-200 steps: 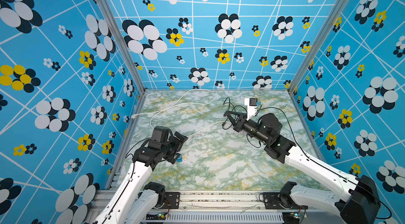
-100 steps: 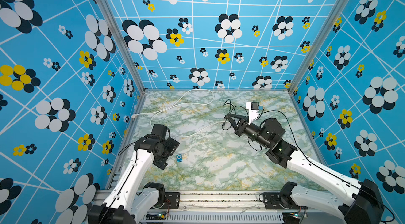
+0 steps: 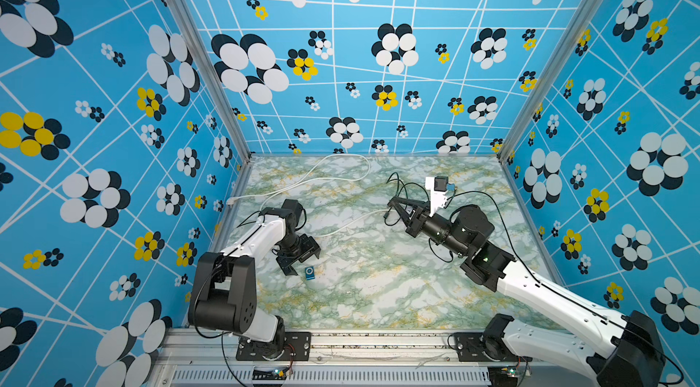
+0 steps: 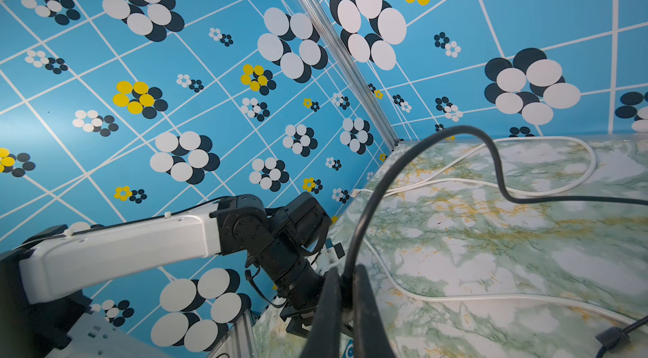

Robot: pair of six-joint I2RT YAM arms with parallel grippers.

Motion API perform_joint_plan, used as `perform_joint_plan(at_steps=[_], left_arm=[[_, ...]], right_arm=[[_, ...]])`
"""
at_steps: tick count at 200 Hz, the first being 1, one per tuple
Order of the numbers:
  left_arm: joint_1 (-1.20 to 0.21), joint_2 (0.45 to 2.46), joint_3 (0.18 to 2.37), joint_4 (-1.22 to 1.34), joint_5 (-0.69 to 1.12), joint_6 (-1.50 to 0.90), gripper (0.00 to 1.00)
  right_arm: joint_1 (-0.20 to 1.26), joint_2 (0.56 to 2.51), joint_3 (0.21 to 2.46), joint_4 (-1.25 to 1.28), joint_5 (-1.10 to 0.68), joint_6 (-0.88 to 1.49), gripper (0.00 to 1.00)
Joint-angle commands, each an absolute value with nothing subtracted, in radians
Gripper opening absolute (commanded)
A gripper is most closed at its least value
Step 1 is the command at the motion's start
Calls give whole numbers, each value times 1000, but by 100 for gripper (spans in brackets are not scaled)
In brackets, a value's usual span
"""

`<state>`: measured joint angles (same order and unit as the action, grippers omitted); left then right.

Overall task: Charge mp3
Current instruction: Pick up the MP3 player from the center of the board.

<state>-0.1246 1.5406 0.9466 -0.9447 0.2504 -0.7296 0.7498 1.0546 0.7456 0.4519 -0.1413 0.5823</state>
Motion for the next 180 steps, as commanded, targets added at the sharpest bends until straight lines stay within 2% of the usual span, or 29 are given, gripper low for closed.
perform_joint_plan(at_steps=[1, 58, 180], left_arm=[[-126, 1613, 993, -1023, 246, -594, 80], [-159, 1741, 1033, -1040, 236, -536, 75], [-186, 1810, 1056, -1044, 206, -509, 68]], right_arm=[[759, 1032, 742, 445, -153, 556, 0], [766, 1029, 753, 419, -151, 534, 0], [782, 1011, 749, 393, -121, 522, 0]])
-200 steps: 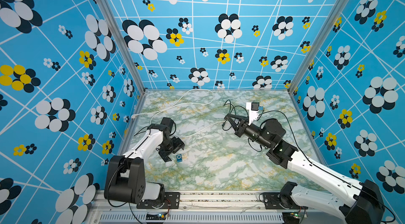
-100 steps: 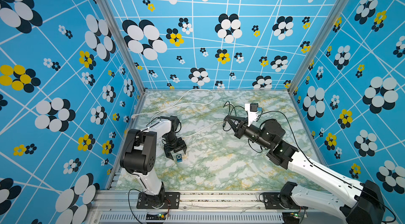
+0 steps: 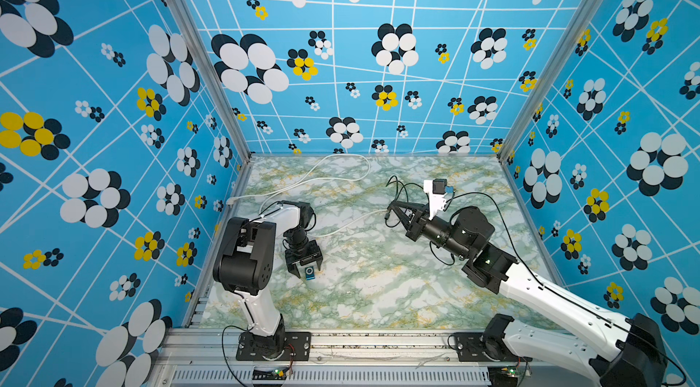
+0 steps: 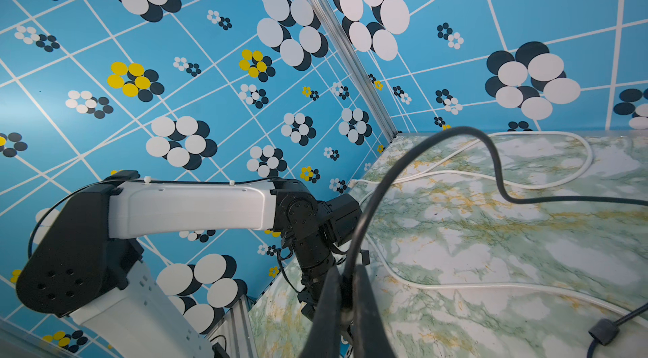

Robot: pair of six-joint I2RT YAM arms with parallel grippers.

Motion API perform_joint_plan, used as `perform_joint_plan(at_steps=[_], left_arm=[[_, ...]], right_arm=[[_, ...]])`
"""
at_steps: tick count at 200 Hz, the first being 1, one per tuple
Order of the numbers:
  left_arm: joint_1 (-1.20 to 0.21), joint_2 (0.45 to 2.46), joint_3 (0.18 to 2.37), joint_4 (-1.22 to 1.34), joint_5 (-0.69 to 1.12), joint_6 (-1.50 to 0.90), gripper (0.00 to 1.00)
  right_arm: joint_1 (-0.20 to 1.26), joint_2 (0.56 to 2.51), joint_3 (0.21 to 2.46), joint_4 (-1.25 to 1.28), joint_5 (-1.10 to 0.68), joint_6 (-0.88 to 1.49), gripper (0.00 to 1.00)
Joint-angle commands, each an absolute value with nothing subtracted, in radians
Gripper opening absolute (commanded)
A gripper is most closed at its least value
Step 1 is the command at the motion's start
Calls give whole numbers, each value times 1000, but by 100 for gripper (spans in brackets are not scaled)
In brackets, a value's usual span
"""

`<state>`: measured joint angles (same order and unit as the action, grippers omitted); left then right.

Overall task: Charge mp3
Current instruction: Pick up the MP3 player from the center of the board.

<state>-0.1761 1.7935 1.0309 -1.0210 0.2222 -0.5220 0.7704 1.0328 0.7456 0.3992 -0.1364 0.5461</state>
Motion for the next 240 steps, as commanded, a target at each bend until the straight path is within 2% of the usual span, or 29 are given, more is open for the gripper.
perform_joint_plan(at_steps=[1, 163, 199, 203, 225, 240], left_arm=[[-186, 1810, 1057, -1043, 205, -508, 68], [-189, 1843, 1074, -1035, 186, -507, 52], [-192, 1837, 1075, -1037, 174, -507, 44], [-193, 1835, 1075, -1037, 173, -507, 39], [-192, 1820, 1085, -1043, 165, -505, 29], [-192, 1787, 1089, -1035, 180, -505, 25]], right_arm=[[781, 1010, 749, 394, -121, 522, 0], [795, 1001, 749, 350, -112, 499, 0], [795, 996, 747, 342, -107, 492, 0], [794, 996, 747, 343, -107, 492, 0], [795, 994, 745, 342, -112, 492, 0], [795, 990, 744, 341, -113, 491, 0]])
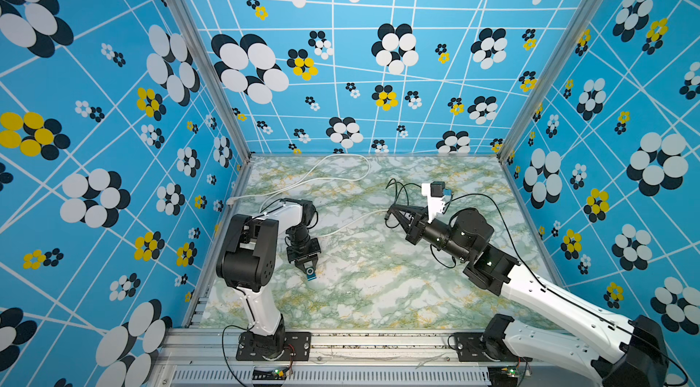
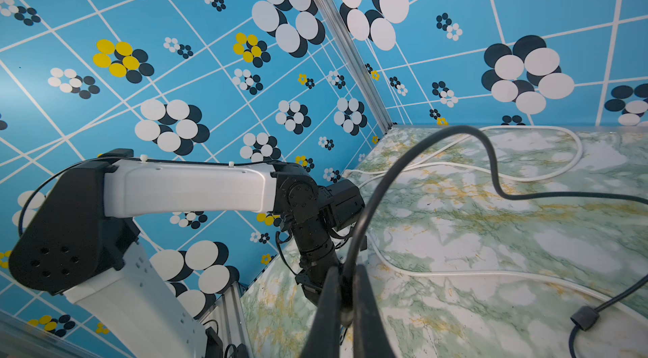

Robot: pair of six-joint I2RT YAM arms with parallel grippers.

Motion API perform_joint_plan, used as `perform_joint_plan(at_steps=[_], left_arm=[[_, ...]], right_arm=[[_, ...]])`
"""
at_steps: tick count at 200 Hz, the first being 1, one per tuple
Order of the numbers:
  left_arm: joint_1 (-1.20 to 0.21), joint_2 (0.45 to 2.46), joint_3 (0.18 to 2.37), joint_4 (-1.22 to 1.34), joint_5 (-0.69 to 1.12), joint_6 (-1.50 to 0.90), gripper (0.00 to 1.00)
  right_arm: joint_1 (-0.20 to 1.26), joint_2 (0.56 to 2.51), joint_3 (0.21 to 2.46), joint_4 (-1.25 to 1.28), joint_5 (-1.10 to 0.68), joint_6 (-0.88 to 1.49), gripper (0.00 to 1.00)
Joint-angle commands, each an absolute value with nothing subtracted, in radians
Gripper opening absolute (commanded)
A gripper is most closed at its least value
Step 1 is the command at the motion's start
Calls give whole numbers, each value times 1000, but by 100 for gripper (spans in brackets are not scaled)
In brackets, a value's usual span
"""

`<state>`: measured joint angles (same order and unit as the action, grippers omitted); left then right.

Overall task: Charge mp3
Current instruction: Pick up the MP3 player from the center of the board, then insert the charging cable into the MP3 player.

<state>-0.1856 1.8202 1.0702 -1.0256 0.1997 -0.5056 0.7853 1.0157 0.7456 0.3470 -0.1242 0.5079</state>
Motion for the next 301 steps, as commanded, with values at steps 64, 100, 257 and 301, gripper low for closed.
perform_joint_plan(at_steps=[64, 100, 257, 301], left_arm=[[-255, 1367, 1074, -696, 603, -710, 17], [-365, 1235, 1026, -254, 773, -1054, 8], [-479, 1131, 887, 312, 792, -1538, 0], [-453, 1118, 884, 291, 796, -1526, 0]], right_arm=[[818, 993, 899, 167, -168, 320, 0], [826, 1043, 1101, -12, -184, 114, 0], [805, 1160, 1138, 129, -277, 150, 0], [805, 1141, 1153, 54, -237, 131, 0]])
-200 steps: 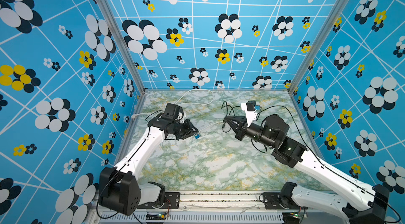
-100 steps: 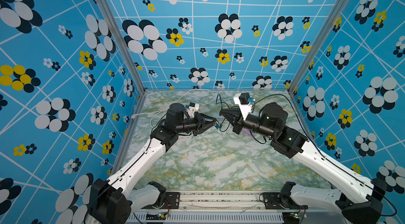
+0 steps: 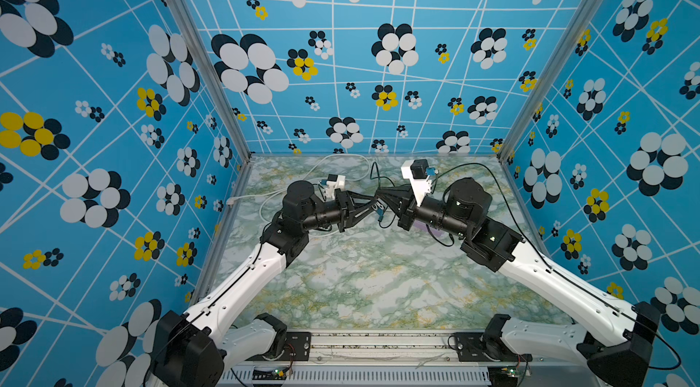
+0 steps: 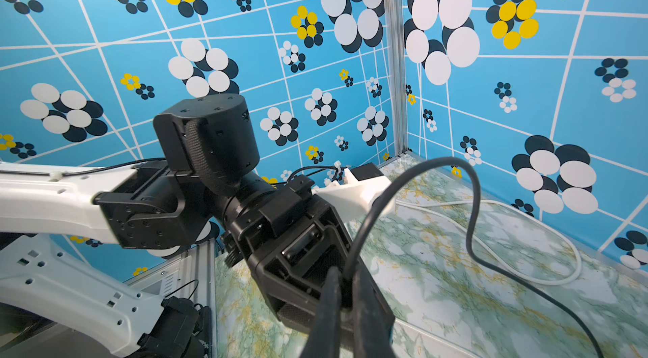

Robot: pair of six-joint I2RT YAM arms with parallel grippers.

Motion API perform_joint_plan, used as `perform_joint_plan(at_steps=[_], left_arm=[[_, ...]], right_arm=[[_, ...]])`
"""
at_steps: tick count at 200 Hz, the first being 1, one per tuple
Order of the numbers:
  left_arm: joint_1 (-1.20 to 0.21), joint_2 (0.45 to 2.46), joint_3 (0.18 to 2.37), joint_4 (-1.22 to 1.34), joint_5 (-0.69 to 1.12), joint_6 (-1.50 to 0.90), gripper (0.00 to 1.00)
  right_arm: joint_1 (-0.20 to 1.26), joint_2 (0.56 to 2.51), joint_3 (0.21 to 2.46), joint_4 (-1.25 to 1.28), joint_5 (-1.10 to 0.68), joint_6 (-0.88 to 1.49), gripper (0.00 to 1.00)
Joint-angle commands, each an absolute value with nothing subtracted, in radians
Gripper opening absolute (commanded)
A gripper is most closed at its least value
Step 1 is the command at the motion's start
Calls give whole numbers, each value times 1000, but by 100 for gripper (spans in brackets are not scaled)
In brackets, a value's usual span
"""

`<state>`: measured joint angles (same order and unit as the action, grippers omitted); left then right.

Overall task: Charge mp3
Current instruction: Insert the charging cable into the MP3 player.

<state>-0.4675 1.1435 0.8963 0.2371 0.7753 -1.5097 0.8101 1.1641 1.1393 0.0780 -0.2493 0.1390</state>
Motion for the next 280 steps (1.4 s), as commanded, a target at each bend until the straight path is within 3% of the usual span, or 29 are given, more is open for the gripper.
perform_joint_plan(at_steps=[1, 280], left_arm=[[-453, 1118, 884, 292, 796, -1527, 0], [-433, 1117, 870, 330, 769, -1543, 0]], right_arm=[[804, 1142, 1152, 51, -237, 129, 0], [806, 1172, 1103, 31, -183, 179, 0]])
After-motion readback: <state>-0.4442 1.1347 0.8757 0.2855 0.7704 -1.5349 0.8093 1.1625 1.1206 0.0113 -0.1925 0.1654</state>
